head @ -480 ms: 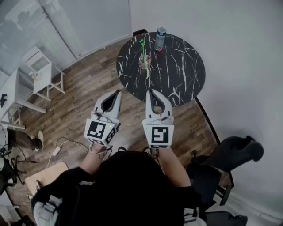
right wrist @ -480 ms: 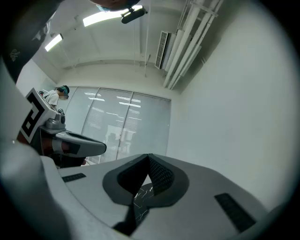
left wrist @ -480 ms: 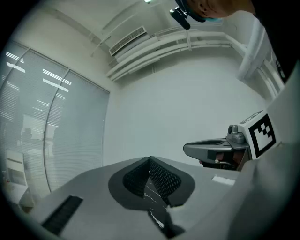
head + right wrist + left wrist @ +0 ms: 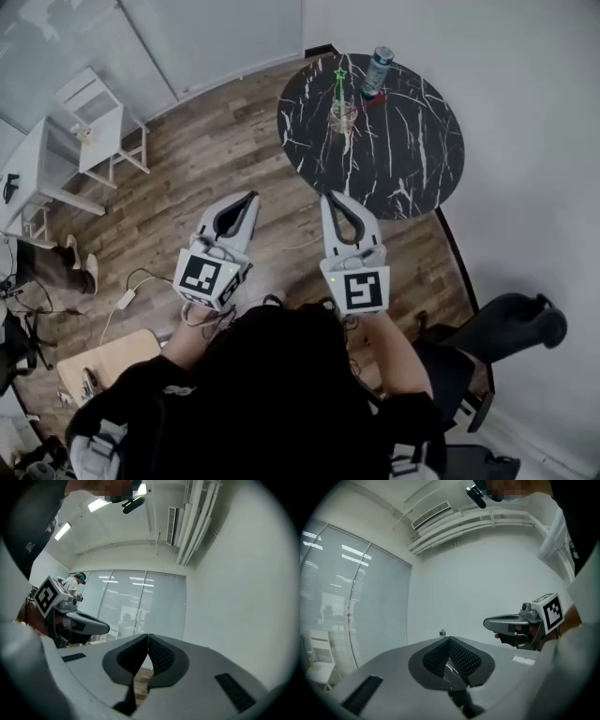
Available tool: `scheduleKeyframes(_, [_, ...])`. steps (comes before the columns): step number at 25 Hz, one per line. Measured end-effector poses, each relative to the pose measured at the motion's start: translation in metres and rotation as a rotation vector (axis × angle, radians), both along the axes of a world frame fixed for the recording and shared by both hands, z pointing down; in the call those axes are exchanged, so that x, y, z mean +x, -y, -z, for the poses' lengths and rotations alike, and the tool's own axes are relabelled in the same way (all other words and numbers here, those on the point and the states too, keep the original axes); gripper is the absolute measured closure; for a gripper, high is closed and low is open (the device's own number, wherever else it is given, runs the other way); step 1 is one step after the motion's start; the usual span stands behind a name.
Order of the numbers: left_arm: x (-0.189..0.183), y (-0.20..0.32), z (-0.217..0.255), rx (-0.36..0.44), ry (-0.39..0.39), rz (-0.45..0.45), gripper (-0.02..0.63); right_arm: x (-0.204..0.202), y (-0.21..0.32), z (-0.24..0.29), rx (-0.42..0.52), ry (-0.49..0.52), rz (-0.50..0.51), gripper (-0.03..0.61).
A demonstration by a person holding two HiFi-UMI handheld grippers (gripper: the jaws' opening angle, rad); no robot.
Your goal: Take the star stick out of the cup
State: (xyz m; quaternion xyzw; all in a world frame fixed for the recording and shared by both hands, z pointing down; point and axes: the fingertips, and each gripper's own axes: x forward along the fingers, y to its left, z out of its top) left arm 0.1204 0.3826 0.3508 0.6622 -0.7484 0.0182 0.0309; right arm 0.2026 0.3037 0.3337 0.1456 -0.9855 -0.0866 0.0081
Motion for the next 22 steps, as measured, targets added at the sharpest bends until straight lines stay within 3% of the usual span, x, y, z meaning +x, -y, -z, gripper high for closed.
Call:
scheduleKeyframes(5, [-0.03, -0.028, -0.038, -0.067, -0.073, 0.036, 0.615, -0.023, -0.019, -0.033, -0.112, -0.017, -0.01, 0.581])
scheduleKeyframes(9, [-0.042, -0.014, -0.058, -0.093, -0.1, 0.023, 0.615, -0.045, -0.01, -0.055, -0.128, -0.076, -0.019, 0.582])
scheduleKeyframes(14, [-0.075, 0.035, -0.072, -0.114, -0.093, 0.025, 0.615, -0.08, 0.046, -0.061, -0.155, -0.067, -0.033, 0.581])
scheduleKeyframes(22, [-0.135, 0.154, -0.069, -0.173, -0.07, -0.044, 0.615, -0.131, 0.154, -0.063, -0.196, -0.079, -0.029, 0.581])
